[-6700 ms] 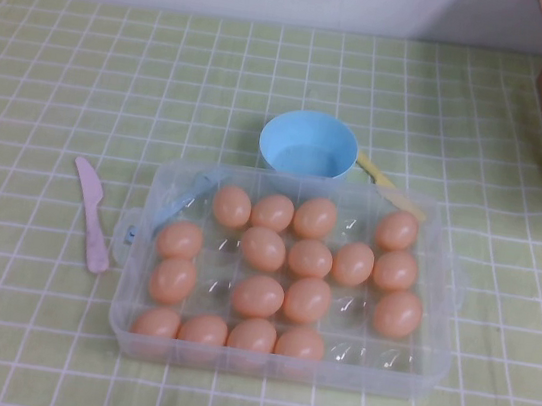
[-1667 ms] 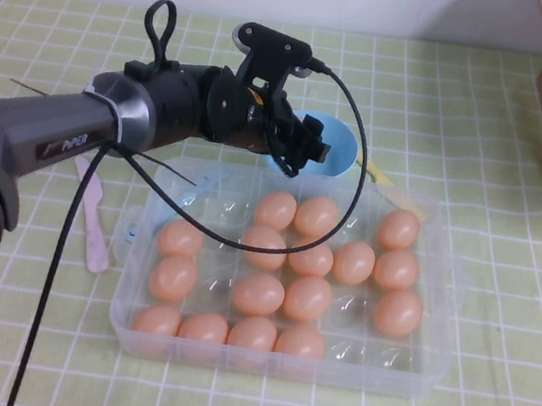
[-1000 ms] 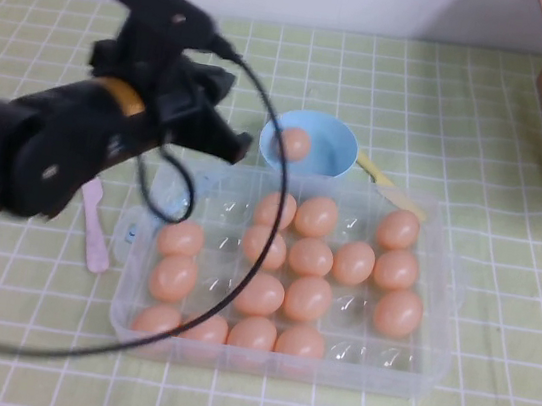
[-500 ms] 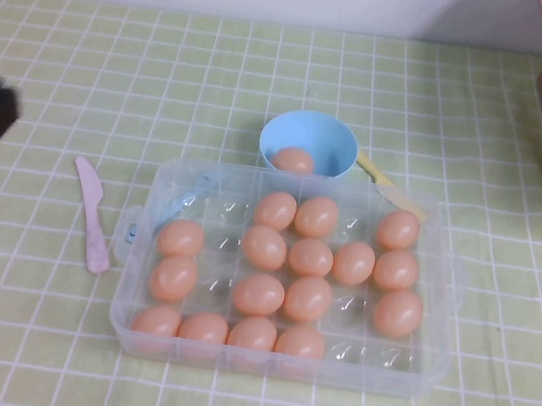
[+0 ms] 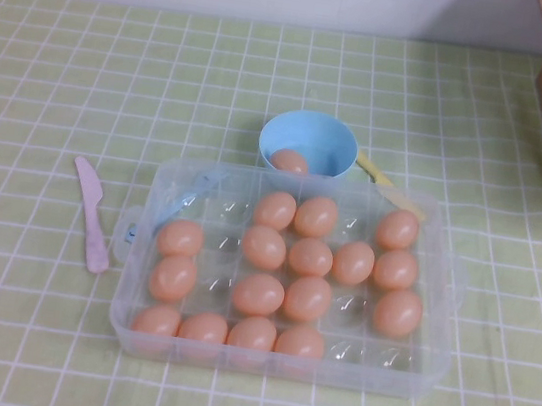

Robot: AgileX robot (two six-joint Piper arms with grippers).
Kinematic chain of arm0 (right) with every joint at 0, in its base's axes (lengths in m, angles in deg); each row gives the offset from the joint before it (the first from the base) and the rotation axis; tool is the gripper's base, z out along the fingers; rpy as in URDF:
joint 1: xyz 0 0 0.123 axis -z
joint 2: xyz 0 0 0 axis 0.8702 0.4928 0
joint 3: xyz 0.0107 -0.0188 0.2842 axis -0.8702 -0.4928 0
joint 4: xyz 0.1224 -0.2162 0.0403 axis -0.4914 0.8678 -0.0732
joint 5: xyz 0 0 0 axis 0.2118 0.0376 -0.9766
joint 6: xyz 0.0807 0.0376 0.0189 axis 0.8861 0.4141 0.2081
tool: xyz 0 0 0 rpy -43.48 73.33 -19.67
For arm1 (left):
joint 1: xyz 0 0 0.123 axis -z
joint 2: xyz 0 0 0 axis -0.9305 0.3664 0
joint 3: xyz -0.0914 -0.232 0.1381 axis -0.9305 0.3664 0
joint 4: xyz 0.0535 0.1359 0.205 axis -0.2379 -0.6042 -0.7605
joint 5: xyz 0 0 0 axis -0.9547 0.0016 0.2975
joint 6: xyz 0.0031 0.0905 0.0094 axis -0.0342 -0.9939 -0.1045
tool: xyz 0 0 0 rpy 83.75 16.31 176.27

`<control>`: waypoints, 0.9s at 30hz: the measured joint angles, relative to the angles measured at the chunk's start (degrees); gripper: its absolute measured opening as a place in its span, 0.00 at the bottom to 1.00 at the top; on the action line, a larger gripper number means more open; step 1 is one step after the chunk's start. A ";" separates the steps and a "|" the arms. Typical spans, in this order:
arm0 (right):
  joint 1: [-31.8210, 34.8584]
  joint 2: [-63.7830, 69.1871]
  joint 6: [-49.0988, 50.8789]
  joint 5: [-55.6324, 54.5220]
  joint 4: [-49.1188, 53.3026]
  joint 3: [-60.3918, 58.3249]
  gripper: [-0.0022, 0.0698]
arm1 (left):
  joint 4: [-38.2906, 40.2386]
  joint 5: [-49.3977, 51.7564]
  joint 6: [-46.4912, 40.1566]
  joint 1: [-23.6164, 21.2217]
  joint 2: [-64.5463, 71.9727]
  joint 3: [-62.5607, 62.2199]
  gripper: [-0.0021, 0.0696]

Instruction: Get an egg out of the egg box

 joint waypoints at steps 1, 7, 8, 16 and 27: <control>0.00 0.00 0.00 0.00 0.00 0.00 0.01 | -0.67 1.06 0.34 0.00 0.00 0.00 0.03; 0.00 0.00 0.00 0.00 0.00 0.00 0.01 | -3.21 2.56 2.24 0.00 0.00 0.00 0.03; 0.00 0.00 0.00 0.00 0.00 0.00 0.01 | -3.95 2.69 3.45 0.00 0.00 0.00 0.03; 0.00 0.00 0.00 0.00 0.00 0.00 0.01 | -9.18 2.54 12.80 -1.30 -1.24 3.03 0.02; 0.00 0.00 0.00 0.00 0.00 0.00 0.01 | -4.55 -10.50 5.27 -16.93 -14.89 19.02 0.02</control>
